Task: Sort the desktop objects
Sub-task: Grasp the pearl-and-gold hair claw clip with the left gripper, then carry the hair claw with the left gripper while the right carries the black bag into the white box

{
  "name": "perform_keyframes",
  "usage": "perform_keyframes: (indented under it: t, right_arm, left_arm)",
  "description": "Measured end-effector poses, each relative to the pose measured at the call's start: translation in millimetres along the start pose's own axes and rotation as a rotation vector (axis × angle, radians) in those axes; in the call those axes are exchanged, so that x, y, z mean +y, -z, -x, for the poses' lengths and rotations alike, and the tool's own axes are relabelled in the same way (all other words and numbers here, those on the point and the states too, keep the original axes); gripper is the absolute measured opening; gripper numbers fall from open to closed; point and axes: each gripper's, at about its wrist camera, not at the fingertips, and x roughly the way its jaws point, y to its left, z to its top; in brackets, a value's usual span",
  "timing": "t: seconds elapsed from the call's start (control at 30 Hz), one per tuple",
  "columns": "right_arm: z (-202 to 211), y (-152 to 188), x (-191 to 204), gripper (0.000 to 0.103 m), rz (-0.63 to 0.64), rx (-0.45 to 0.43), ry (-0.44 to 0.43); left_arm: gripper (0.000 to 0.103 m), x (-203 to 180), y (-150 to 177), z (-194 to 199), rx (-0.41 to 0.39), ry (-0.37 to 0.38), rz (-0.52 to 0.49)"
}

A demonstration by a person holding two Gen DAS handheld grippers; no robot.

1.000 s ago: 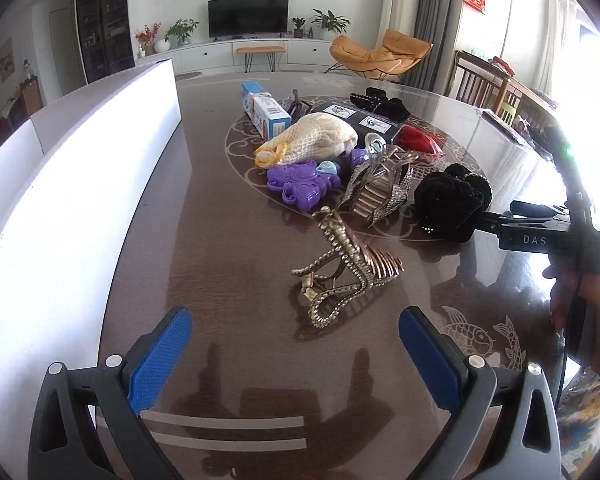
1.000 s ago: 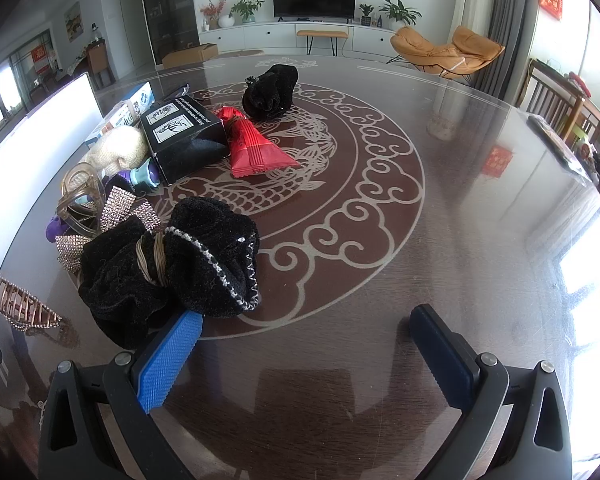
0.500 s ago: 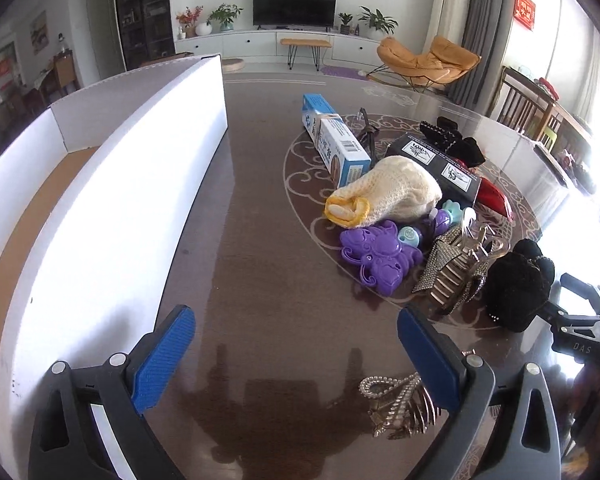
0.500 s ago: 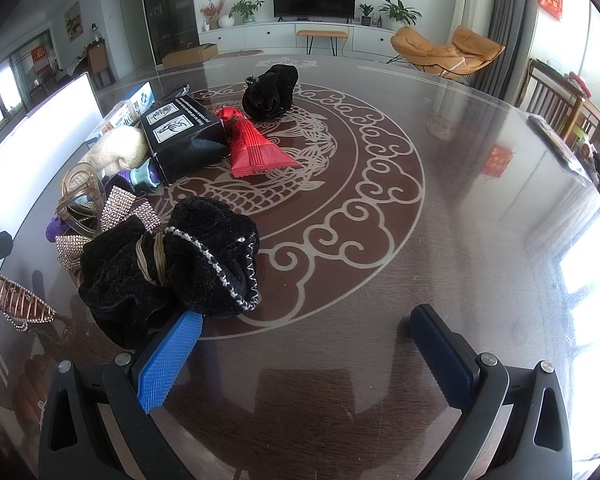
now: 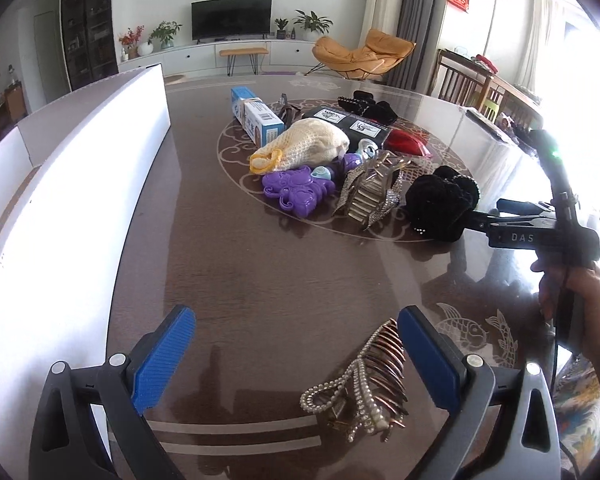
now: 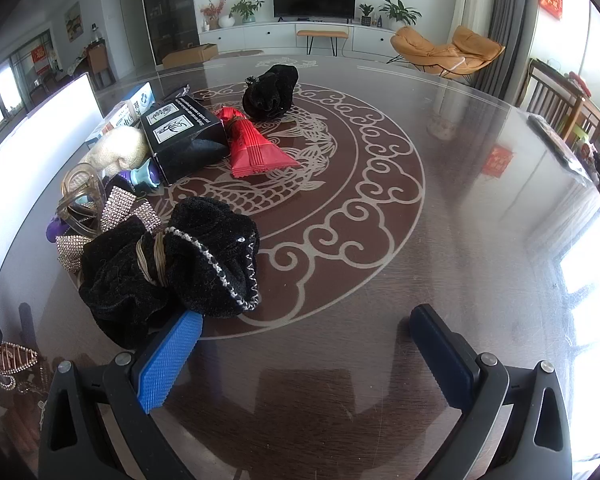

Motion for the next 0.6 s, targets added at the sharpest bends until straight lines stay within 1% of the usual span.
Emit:
perform_keyframes:
  t: [0.07, 0.1, 0.13, 0.23, 0.27, 0.33, 0.37, 0.4, 0.43, 0.47, 0.5, 0.6]
  right_arm:
    - [0.0, 0.0, 0.0, 0.103, 0.0, 0.0, 0.0]
    - [0.0, -0.1, 0.0, 0.103, 0.0, 0.0, 0.0]
    - [-0.1, 0.0, 0.0, 0.103, 0.0, 0.0, 0.0]
    - [-0.1, 0.0, 0.0, 0.103, 0.0, 0.0, 0.0]
    - [-0.1, 0.0, 0.0, 0.103, 0.0, 0.0, 0.0]
    - [-0.2, 0.0, 0.0, 0.103, 0.0, 0.0, 0.0]
    - [-0.2, 0.0, 0.0, 0.103, 0.0, 0.0, 0.0]
    - [-0.2, 0.0, 0.0, 0.103, 0.0, 0.0, 0.0]
    - [-0.2, -0.1, 0.0, 0.103, 0.0, 0.0, 0.0]
    - [-0.3, 0.0, -0.1, 0.103, 0.0, 0.0, 0.0]
    - [-0.4, 0.1, 0.0, 0.103, 0.0, 0.0, 0.0]
    - [-0.3, 0.1, 0.0, 0.103, -0.001, 0.0, 0.0]
  left_arm:
    - [0.103, -4.5, 3.5, 6.8, -0.023, 0.084, -0.024]
    - [0.103, -7.8, 5.1, 7.3, -0.024, 0.116, -0.044]
    - [0.103, -11.7, 6.8, 5.4, -0.019, 0.13, -0.069]
    - [0.103, -23.6, 12.1, -8.7, 0.02, 0.104, -0.135]
    - [0.103, -26.6, 13.6, -14.7, 0.046, 0.087, -0.142]
    - [0.101, -26.5, 14.2, -23.1, 0.088, 0.082, -0.124]
    - [0.087, -25.0, 14.9, -23.8, 0.087, 0.092, -0.107]
    - [0.07, -24.1, 15.4, -21.5, 0.068, 0.077, -0.102]
    - [0.061, -23.9, 15.2, -19.7, 0.063, 0.078, -0.103]
    - [0.036, -22.2, 15.0, -18.4, 0.066, 0.089, -0.095]
    - [0.026, -19.6, 14.3, -17.3, 0.074, 0.094, -0.077]
    - [0.026, -7.9, 17.3, -13.9, 0.06, 0.102, 0.005]
